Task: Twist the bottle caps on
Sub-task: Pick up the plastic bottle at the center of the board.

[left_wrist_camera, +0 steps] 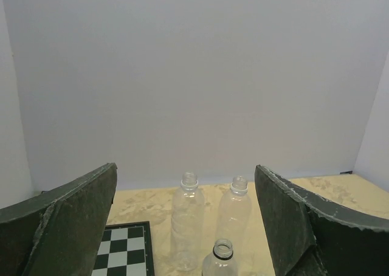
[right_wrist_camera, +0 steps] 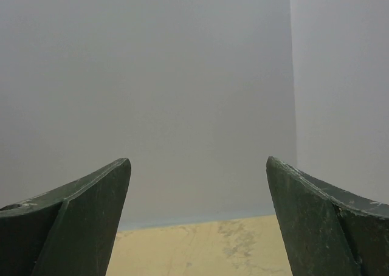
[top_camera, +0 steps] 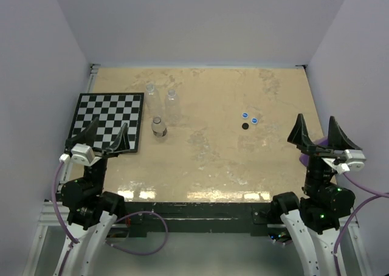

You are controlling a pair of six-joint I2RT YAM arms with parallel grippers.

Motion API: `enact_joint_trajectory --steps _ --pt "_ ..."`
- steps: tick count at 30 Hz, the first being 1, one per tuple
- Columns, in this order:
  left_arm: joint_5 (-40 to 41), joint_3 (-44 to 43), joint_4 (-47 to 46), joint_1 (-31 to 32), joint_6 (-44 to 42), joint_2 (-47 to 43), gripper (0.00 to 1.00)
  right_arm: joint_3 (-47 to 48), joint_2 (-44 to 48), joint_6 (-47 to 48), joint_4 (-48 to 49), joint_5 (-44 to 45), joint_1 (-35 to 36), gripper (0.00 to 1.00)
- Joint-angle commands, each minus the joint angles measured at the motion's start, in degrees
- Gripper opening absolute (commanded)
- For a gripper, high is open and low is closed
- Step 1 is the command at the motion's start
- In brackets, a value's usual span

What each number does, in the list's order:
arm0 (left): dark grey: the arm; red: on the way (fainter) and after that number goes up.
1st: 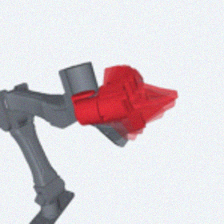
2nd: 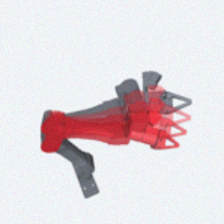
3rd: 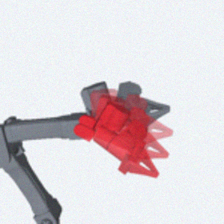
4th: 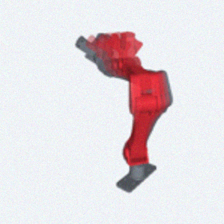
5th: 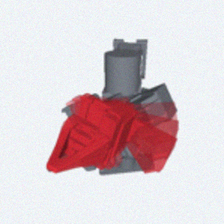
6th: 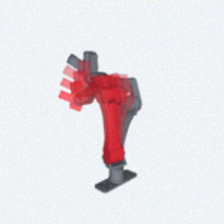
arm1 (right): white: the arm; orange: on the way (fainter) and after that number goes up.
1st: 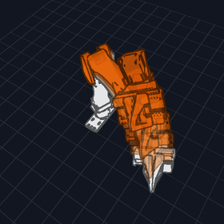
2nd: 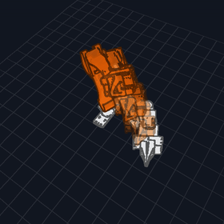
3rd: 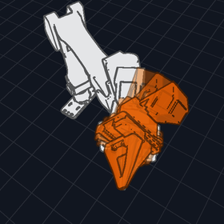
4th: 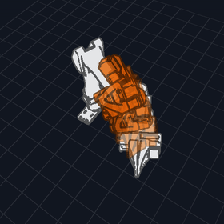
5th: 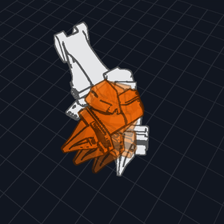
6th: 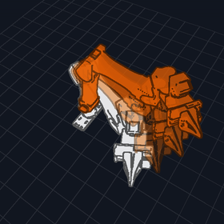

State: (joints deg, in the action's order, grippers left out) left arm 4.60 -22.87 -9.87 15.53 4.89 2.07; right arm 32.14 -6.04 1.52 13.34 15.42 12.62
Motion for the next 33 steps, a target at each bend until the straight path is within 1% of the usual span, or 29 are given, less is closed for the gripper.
enact_joint_trajectory --steps 1,6,21,23,24,26,30,33 --pt "-0.7 0.1 -2.3 0.4 0.1 0.5 1.0 1.9 0.1 1.0 -0.2 -0.8 -0.5 0.99" --pt "-0.8 0.0 -2.4 0.4 0.2 0.7 1.0 1.3 1.3 1.0 -0.2 -0.2 -0.5 0.99" --pt "-2.2 -0.9 -0.5 0.4 1.4 2.6 1.0 1.8 0.5 -0.9 -0.3 -0.4 -0.5 0.99" --pt "-2.3 -1.9 1.3 0.4 2.1 4.3 1.0 2.7 -0.6 -1.2 -1.1 -0.2 -0.5 0.98" --pt "-2.3 -2.7 2.7 0.4 2.4 5.1 1.0 3.3 -1.2 -3.2 -1.4 -0.3 -0.5 0.99" --pt "-2.4 -4.2 5.9 0.4 3.3 7.9 1.0 4.1 -2.6 -4.1 -2.0 -0.8 -0.5 0.99" --pt "-3.5 -8.0 15.0 0.3 6.2 15.9 1.0 4.1 -3.4 -4.4 -1.7 -2.4 -0.5 0.99" --pt "-5.7 -9.9 19.6 0.3 7.1 22.4 1.0 3.9 -2.8 -4.4 -1.7 -2.7 -0.5 0.98"
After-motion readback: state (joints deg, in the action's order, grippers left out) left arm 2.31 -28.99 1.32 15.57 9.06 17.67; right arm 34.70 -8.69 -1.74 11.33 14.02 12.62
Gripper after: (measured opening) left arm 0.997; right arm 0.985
